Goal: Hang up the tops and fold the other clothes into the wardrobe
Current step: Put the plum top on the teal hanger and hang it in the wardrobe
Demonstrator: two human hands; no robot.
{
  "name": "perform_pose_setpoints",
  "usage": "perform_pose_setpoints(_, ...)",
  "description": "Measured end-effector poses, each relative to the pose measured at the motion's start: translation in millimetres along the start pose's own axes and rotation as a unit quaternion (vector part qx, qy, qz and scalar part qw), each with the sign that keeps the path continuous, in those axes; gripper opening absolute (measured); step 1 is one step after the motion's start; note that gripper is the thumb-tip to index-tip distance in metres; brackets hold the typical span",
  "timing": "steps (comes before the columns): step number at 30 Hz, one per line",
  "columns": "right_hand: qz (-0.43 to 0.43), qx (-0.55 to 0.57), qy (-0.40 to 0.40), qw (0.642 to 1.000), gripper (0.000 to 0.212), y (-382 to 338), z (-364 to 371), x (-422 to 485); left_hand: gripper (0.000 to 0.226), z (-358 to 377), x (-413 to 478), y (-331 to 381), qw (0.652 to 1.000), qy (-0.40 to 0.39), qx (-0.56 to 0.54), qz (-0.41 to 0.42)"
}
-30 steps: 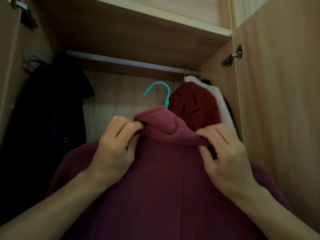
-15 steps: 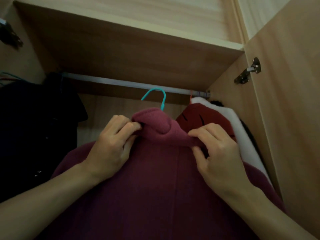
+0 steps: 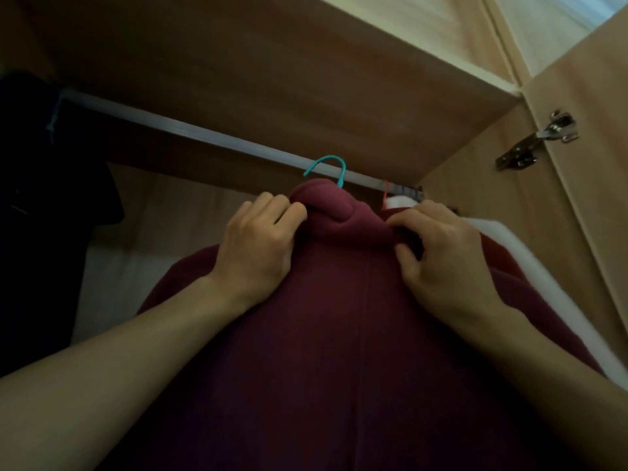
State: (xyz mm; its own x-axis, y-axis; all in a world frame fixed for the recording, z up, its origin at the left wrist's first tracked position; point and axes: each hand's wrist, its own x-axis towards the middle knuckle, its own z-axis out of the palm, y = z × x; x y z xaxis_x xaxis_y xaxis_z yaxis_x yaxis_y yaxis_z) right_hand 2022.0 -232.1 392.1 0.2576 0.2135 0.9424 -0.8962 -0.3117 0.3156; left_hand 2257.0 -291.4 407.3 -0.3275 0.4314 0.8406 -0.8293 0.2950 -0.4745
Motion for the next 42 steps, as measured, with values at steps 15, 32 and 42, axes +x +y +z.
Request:
perform_pose_setpoints(15, 0.006, -0.037, 0.024, 0.999, 0.030, 73.9, 101.9, 73.4, 0.025, 136.6, 72.1, -50.0, 0.999, -0.017, 0.028, -0.029)
perform_pose_setpoints(32, 0.022, -0.165, -0.024, 0.986, 0.021, 118.7, 158.5, 97.3, 0.026, 270.8, 87.0, -47.6, 0.992, -0.041, -0.008, -0.123)
perform_pose_setpoints(42, -0.029, -0.303, -0.121, 0.945, 0.036, 120.5, 145.9, 69.1, 0.027, 286.9, 40.9, -11.8, 0.954, -0.035, -0.226, -0.195)
